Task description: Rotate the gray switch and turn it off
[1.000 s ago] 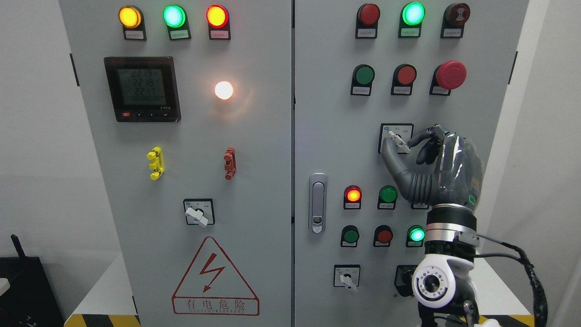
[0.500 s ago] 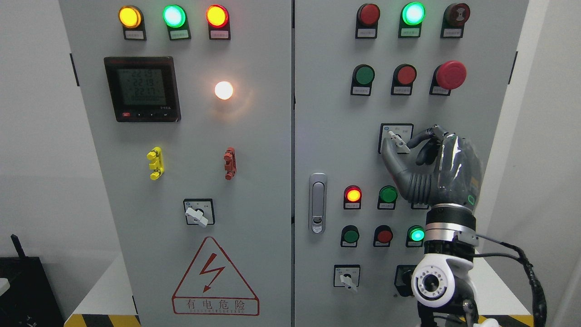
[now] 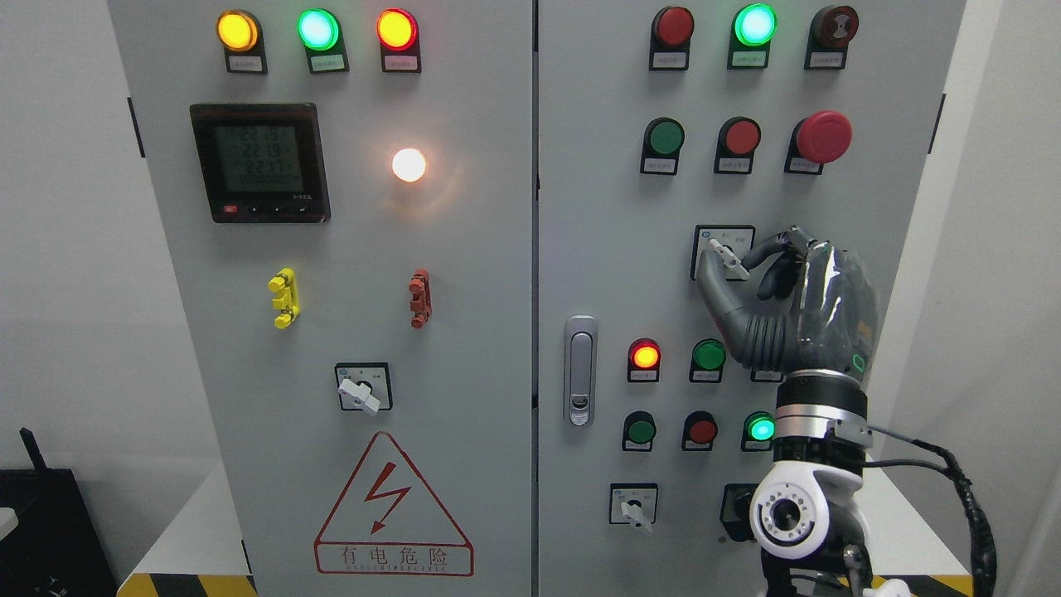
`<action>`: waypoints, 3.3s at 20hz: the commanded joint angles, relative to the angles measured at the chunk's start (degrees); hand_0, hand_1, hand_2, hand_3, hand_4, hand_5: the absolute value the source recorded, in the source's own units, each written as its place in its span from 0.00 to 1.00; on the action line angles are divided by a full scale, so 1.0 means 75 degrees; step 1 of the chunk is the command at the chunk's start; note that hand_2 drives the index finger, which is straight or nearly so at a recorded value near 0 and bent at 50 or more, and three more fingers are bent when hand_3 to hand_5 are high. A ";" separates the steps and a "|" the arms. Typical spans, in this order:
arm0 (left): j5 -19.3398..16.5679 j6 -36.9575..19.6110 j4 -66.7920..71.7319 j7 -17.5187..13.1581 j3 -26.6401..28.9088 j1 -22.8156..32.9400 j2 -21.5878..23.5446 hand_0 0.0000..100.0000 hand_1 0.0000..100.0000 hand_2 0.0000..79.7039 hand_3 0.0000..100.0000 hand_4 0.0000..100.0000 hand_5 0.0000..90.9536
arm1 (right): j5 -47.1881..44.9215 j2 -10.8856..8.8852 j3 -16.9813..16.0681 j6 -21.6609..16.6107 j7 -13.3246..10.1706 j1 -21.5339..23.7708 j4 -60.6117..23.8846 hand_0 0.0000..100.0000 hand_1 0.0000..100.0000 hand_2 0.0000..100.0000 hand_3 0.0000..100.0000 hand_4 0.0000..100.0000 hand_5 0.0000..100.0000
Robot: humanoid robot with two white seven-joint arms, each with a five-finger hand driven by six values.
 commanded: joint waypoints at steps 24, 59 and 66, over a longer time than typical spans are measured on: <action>0.0152 -0.0004 -0.0199 -0.0003 0.0059 -0.0070 0.0000 0.12 0.39 0.00 0.00 0.00 0.00 | -0.0023 0.0026 0.0047 0.0022 0.0011 -0.0035 0.0032 0.47 0.45 0.66 0.95 0.90 1.00; 0.0152 -0.0004 -0.0199 -0.0003 0.0059 -0.0070 0.0000 0.12 0.39 0.00 0.00 0.00 0.00 | -0.0070 0.0038 0.0036 0.0011 0.0046 -0.0035 0.0020 0.32 0.38 0.69 0.98 0.92 1.00; 0.0152 -0.0004 -0.0199 -0.0003 0.0059 -0.0070 0.0000 0.12 0.39 0.00 0.00 0.00 0.00 | -0.0082 0.0038 0.0036 -0.0048 0.0034 -0.0035 0.0008 0.29 0.39 0.69 0.97 0.92 1.00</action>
